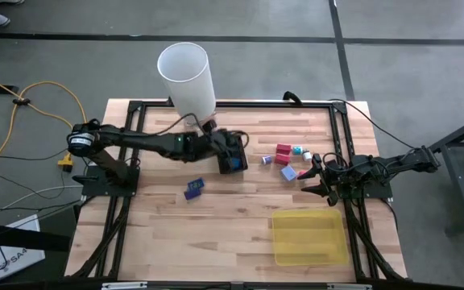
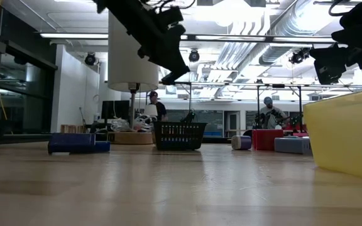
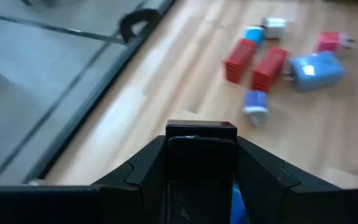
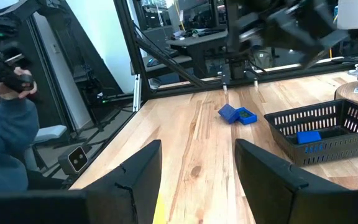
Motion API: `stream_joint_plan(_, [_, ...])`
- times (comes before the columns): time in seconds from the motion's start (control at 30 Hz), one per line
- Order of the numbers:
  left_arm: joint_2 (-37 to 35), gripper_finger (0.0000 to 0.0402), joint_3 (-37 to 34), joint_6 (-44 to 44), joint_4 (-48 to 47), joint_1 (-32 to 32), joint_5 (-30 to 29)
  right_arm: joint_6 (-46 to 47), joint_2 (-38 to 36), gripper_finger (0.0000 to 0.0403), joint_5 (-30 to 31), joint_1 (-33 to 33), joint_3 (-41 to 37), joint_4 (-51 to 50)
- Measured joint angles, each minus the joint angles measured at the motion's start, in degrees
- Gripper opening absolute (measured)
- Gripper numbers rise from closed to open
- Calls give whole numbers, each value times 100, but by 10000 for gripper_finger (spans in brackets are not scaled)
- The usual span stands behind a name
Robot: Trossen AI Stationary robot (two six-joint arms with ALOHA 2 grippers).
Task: Pick & Place Office items
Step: Put the black digital timer into the black bin
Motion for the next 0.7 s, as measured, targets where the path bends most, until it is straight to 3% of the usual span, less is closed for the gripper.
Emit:
stream_joint_plan(0.37, [2, 158, 0, 384, 172, 665, 732, -2, 0, 190, 0, 0, 0, 0])
stream_joint_plan(0.7, [160, 158, 0, 728, 169, 612, 828, 0, 0, 190, 0, 0, 0, 0])
